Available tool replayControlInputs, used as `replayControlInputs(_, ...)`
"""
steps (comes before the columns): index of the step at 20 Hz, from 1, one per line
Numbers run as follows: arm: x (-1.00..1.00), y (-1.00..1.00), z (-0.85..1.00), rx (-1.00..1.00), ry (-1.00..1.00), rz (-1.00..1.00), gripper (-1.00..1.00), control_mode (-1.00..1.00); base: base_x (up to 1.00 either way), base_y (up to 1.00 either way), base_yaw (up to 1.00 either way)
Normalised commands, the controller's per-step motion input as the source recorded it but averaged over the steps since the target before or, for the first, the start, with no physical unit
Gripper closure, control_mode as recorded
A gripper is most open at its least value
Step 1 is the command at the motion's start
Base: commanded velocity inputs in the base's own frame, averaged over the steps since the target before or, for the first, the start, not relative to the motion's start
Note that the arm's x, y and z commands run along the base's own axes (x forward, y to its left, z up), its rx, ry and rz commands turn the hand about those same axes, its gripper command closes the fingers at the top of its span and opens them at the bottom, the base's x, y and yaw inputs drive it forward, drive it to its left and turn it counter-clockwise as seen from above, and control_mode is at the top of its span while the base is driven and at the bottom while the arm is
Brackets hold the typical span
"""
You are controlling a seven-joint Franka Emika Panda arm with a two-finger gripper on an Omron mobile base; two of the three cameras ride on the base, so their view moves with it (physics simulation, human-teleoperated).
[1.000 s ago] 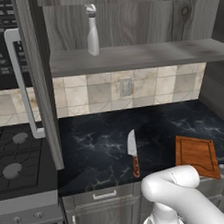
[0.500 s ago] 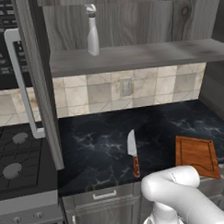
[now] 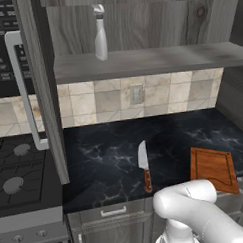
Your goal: Move the cutting board and knife to the sink. Then move spray from the cabinet to the counter.
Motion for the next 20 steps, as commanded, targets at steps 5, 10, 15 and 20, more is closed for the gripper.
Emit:
replayControlInputs(5, 0.00, 0.02, 0.00, 0.01, 0.00, 0.00, -1.00, -1.00, 0.00, 0.00, 0.00)
replayControlInputs(10, 0.00, 0.00, 0.00, 0.00, 0.00, 0.00, -1.00, -1.00, 0.00, 0.00, 0.00)
replayControlInputs(15, 0.00, 0.00, -0.04, 0.00, 0.00, 0.00, -1.00, -1.00, 0.00, 0.00, 0.00)
replayControlInputs(20, 0.02, 0.00, -0.04, 0.00, 0.00, 0.00, -1.00, -1.00, 0.00, 0.00, 0.00)
